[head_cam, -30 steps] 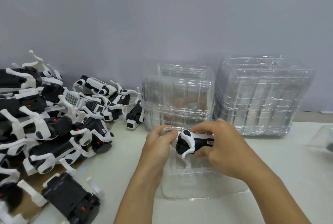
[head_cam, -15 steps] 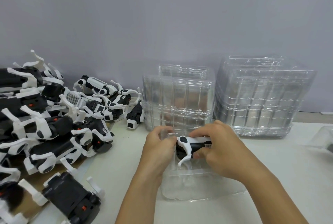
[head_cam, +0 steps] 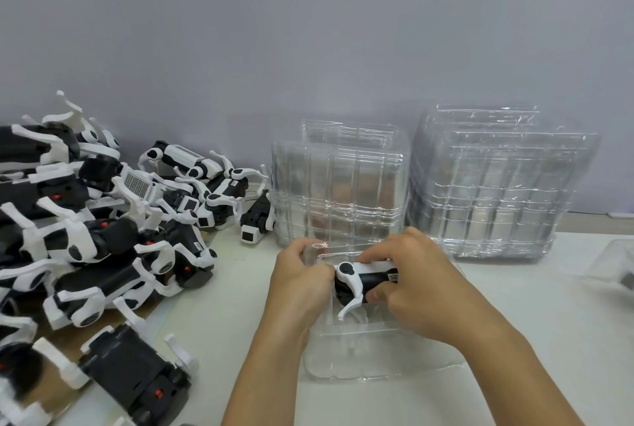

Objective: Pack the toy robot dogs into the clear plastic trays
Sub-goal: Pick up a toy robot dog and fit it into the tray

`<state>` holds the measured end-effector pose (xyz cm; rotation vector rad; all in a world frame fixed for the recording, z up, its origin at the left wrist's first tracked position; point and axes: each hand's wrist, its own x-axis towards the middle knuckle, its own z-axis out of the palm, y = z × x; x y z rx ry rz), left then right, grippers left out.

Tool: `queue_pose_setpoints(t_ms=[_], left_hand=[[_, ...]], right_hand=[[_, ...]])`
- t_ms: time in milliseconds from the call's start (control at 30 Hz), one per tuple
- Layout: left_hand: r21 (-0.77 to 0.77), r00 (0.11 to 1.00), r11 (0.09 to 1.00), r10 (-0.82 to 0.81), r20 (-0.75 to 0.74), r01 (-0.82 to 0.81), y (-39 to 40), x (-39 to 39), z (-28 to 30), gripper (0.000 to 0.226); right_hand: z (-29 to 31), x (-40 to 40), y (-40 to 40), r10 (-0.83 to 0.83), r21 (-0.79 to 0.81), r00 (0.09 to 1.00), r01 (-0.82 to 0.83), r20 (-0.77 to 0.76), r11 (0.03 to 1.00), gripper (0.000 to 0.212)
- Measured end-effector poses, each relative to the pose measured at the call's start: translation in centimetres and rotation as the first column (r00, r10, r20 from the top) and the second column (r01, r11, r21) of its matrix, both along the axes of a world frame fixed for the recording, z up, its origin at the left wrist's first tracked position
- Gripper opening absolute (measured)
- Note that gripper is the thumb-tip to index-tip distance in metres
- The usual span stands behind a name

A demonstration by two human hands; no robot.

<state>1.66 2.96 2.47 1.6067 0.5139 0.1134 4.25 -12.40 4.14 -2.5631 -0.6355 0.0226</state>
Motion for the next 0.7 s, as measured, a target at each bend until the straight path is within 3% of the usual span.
queue_pose_setpoints(t_ms=[267,367,467,700], left_hand=[[0.004,1.0,1.0,0.0,0.006,0.0,0.1,-0.1,0.1,0.038],[0.008,1.0,1.0,-0.002,0.001,0.002,0.1,-0.1,0.1,0.038],[0.013,1.0,1.0,-0.005,0.0,0.005,0.1,-0.2,0.1,0.037],[0.025,1.0,1.0,-0.014,0.006,0.014,0.2,-0.3,0.1,0.039]], right_hand=[[-0.3,0.2,-0.3,0.013,0.043,1.0,-0.014,0.01,0.999,0.017],[-0.1,0.1,-0.3,0.003,0.033,0.999,-0.004,0.037,0.999,0.024],[0.9,-0.1,-0.6,0.029,0.101,0.999,-0.032,0.037,0.994,0.046],[1.1,-0.4,0.2,0.084,0.166,0.995,-0.073,-0.059,0.983,0.032]])
